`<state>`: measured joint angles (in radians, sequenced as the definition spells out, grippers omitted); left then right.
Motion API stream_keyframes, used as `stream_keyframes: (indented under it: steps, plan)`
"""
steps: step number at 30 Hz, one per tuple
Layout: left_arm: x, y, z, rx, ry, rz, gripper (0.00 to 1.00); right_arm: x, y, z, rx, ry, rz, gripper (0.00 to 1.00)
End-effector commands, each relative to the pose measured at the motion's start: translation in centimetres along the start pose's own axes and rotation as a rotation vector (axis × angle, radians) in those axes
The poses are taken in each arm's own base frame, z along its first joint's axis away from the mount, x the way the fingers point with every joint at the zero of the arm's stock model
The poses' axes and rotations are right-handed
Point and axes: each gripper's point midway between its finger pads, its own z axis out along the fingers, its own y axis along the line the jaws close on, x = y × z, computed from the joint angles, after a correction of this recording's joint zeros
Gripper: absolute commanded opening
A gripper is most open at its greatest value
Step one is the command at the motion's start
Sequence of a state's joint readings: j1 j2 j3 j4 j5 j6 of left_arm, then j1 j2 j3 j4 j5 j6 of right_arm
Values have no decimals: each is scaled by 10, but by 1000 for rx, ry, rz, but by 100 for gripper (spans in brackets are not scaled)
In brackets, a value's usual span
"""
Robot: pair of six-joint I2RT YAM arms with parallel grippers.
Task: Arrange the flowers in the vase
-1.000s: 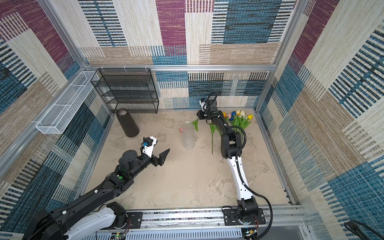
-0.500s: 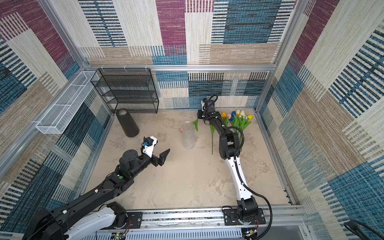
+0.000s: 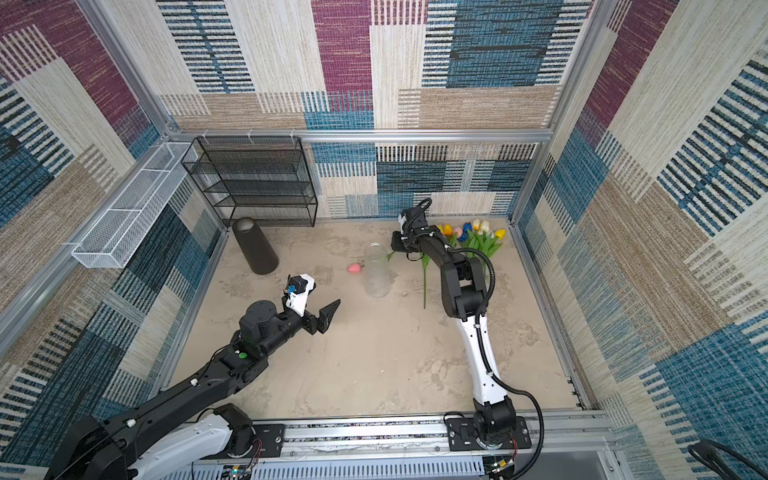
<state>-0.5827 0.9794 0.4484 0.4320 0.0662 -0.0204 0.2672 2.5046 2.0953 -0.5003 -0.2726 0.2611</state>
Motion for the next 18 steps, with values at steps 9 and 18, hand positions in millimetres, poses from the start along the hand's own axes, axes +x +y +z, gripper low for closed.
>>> stream_keyframes:
  steps: [9,18]
  plan:
    - [-7,1,-1,-4,-41,-5,91,78,-3,-47,29,149,17,29]
    - [-8,0,2,3,-40,-3,91,66,21,-91,-42,69,-117,33]
